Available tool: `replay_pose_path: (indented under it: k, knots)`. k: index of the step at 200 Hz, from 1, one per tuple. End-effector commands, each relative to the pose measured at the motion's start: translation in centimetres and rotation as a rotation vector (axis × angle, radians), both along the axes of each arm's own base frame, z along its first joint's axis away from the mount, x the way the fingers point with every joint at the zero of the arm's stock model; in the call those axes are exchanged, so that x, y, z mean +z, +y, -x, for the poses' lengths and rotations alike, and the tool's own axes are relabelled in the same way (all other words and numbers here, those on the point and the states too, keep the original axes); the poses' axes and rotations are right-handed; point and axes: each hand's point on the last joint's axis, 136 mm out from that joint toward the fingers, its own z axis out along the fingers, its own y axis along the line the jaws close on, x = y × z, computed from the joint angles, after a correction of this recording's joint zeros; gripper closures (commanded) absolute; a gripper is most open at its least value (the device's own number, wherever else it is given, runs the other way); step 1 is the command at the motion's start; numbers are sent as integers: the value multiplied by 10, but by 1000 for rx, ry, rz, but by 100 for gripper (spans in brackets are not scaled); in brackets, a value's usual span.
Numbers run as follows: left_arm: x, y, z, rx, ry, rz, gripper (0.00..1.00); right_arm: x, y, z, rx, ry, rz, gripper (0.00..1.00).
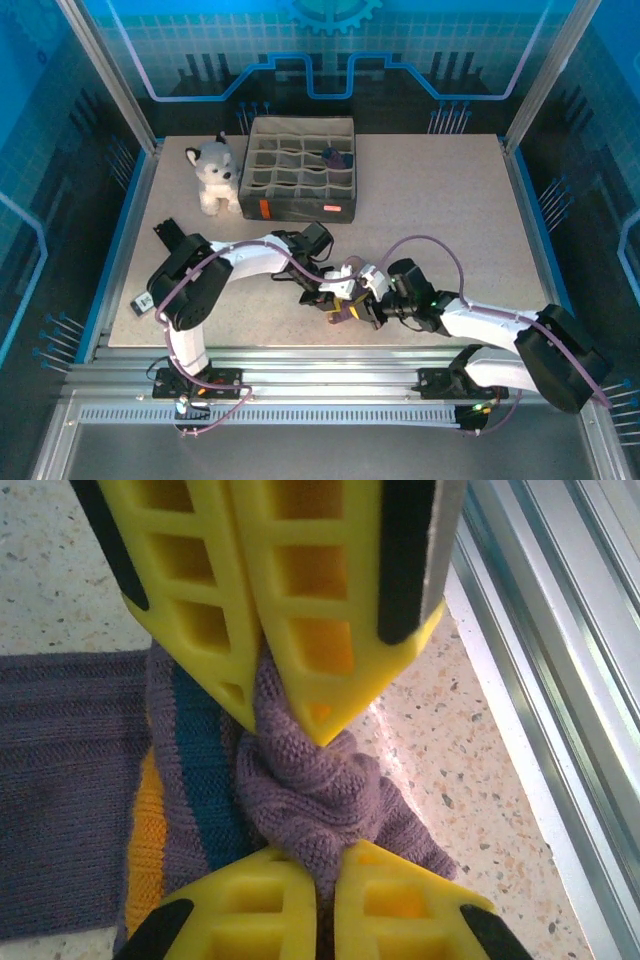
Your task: Roll the socks
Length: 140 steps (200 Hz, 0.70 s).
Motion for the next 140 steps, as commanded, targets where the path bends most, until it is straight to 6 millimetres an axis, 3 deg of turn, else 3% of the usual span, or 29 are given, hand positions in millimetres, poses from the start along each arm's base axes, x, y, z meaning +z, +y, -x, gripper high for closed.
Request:
replay_pose_path:
  k: [1, 53, 140]
  knots:
    - [-9, 7, 15, 22, 112, -69, 98, 8, -9, -20, -111, 20, 51, 100]
    - [-13, 5, 7, 57, 95, -76, 86, -11, -36, -33, -300, 157, 219, 100]
    - [1, 8, 0, 66, -44, -16, 74, -52, -45, -30, -332, 364, 436, 100]
